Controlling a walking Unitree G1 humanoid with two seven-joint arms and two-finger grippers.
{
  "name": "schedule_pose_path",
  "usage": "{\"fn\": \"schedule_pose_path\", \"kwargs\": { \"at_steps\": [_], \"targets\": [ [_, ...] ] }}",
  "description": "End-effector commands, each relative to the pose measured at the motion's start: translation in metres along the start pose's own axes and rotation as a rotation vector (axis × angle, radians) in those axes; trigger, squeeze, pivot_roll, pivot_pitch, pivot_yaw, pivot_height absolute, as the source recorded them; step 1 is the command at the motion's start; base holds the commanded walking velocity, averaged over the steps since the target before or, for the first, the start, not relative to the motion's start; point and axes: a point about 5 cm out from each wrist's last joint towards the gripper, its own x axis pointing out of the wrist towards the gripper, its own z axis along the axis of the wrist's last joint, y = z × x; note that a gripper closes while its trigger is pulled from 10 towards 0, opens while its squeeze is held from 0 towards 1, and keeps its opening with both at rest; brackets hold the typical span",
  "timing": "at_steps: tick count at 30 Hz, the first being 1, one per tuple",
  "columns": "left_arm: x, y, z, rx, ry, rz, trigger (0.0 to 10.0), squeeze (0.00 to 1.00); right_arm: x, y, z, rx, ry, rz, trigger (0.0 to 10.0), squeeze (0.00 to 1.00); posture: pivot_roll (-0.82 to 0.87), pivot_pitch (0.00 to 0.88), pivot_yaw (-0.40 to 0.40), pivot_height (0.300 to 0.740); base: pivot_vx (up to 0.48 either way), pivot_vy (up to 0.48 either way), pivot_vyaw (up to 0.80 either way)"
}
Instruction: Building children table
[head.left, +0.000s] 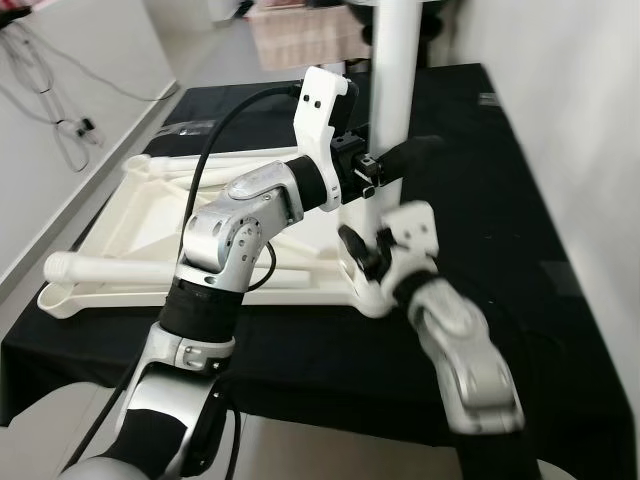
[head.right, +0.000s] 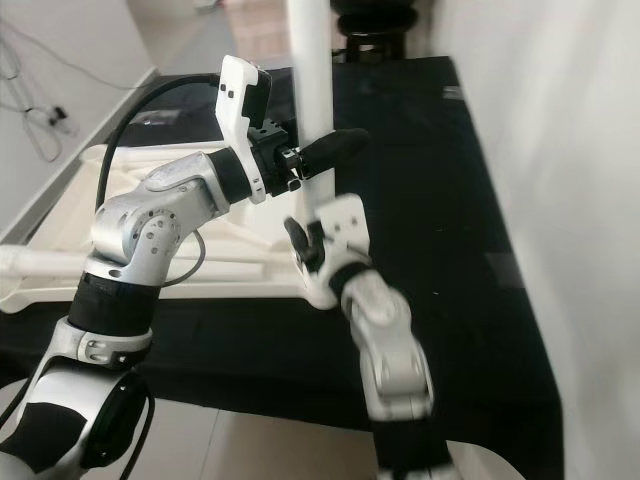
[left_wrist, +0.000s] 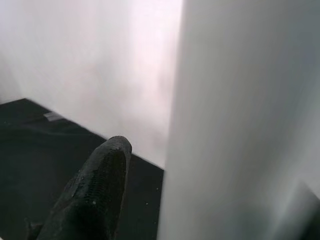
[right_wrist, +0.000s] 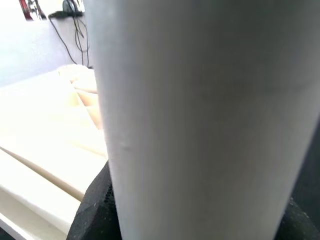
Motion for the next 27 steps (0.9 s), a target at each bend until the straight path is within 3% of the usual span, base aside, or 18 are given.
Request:
{"fn": "schedule_pose_path", "kwargs": {
  "at_steps": [1,11,12,14,15,24,25,26,27],
  "targets": [
    [-0.008,0.010,-0.002,0.000,0.017,0.057,10.0,0.00,-0.008,0.015,-0.033,0.006,0.139,0.050,0.0,0.00,-0.01,0.142,0.097,0.740,0.000,0.000,0.00],
    [-0.006,0.008,-0.002,0.022,0.029,0.038,10.0,0.00,-0.011,0.020,-0.022,0.021,0.120,-0.033,0.0,0.00,-0.02,0.134,0.114,0.740,0.000,0.000,0.00],
    [-0.005,0.006,-0.002,0.023,0.029,0.027,4.4,0.00,-0.011,0.020,-0.020,0.020,0.106,-0.024,0.0,0.00,-0.02,0.135,0.118,0.740,0.000,0.000,0.00],
    [-0.005,0.006,-0.002,0.023,0.029,0.020,4.4,0.00,-0.012,0.020,-0.019,0.018,0.098,-0.018,0.0,0.00,-0.02,0.135,0.118,0.740,0.000,0.000,0.00],
    [-0.005,0.004,-0.003,0.022,0.029,0.006,0.0,0.00,-0.013,0.021,-0.018,0.020,0.081,-0.011,0.0,0.00,-0.03,0.134,0.120,0.740,0.000,0.000,0.00],
    [0.001,-0.005,-0.001,0.036,0.032,-0.065,0.0,0.00,-0.017,0.024,-0.010,0.052,0.013,0.021,0.0,0.00,-0.02,0.133,0.129,0.740,0.000,0.000,0.00],
    [0.002,-0.007,-0.001,0.036,0.032,-0.080,0.0,0.00,-0.017,0.023,-0.009,0.065,-0.004,0.047,8.8,0.00,-0.02,0.133,0.131,0.740,0.000,0.000,0.00],
    [0.002,-0.007,-0.001,0.036,0.032,-0.080,0.0,0.00,-0.017,0.023,-0.009,0.065,-0.004,0.047,8.8,0.00,-0.02,0.133,0.131,0.740,0.000,0.000,0.00],
    [0.003,-0.010,-0.001,0.035,0.034,-0.100,0.0,0.00,-0.016,0.024,-0.005,0.063,-0.031,0.101,10.0,0.00,-0.02,0.133,0.132,0.740,0.000,0.000,0.00]
  ]
}}
